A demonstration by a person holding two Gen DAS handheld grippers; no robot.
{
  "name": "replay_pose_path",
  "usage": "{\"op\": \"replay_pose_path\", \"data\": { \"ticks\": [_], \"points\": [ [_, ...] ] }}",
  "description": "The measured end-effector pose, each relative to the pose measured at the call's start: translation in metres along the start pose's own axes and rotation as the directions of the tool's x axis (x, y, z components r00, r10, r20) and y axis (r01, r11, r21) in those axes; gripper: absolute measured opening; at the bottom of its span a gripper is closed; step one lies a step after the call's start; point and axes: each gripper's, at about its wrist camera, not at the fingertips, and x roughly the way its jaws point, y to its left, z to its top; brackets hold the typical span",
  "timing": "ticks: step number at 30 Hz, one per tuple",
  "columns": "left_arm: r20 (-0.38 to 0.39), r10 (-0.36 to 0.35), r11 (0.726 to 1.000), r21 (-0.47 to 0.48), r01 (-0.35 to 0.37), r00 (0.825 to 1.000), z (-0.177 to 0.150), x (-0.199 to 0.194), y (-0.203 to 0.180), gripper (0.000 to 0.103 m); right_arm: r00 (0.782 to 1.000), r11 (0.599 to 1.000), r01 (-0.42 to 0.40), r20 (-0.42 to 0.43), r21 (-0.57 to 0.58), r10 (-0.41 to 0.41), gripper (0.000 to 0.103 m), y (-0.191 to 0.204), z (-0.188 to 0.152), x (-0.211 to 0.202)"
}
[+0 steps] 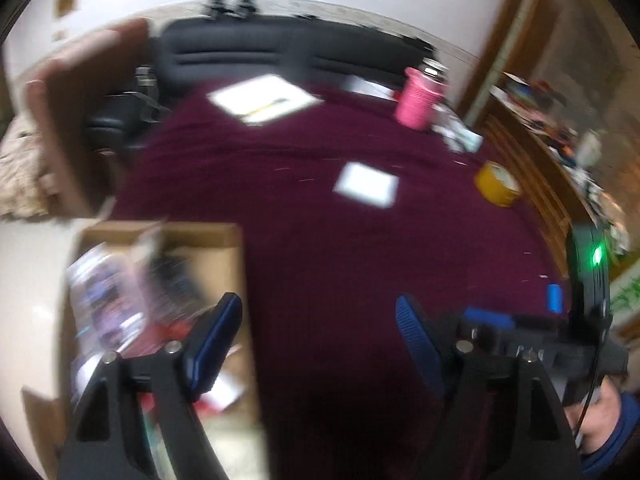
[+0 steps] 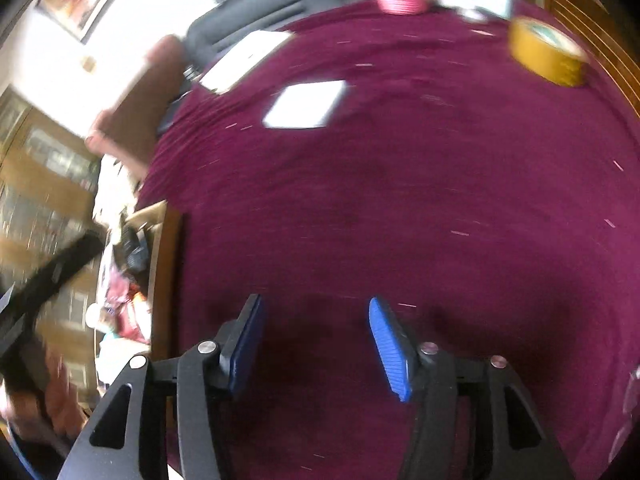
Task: Organize objects
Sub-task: 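Move the left gripper to the white foam block on the table and grasp it, then carry the white foam block over the tray with the left gripper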
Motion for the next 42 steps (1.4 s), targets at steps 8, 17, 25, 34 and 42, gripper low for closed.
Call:
{"op": "replay_pose_path", "data": {
  "ticks": [8, 17, 25, 34, 42],
  "points": [
    [-0.123, -0.063, 0.995, 0.068, 0.072, 0.990, 0.078, 0.132, -0.046, 0.085, 0.997, 0.988, 0.058, 0.046, 0.145, -0.065, 0.059, -0.094, -0.009, -0.042],
    [-0.165, 0.016, 0.999, 0.045, -0.009, 0.986, 0.116, 0.218, -0.052, 0.085, 0.991, 0.956, 0.093, 0.069, 0.277, -0.116, 0.060, -0.165, -0.021, -0.073],
    [-0.216, 0.057, 0.994, 0.100, -0.036, 0.975, 0.122, 0.259, -0.063, 0.086, 0.992, 0.949, 0.094, 0.053, 0.300, -0.115, 0.060, -0.183, -0.021, -0.070],
    [-0.132, 0.122, 0.980, 0.172, -0.098, 0.984, 0.119, 0.256, -0.080, 0.046, 0.999, 0.973, 0.044, 0.022, 0.228, -0.050, 0.060, -0.154, 0.001, -0.044],
    [-0.175, -0.073, 0.994, 0.063, 0.085, 0.982, 0.100, 0.236, -0.072, 0.012, 0.999, 0.989, -0.028, 0.042, 0.146, 0.022, 0.060, -0.113, 0.038, -0.027]
  ]
}}
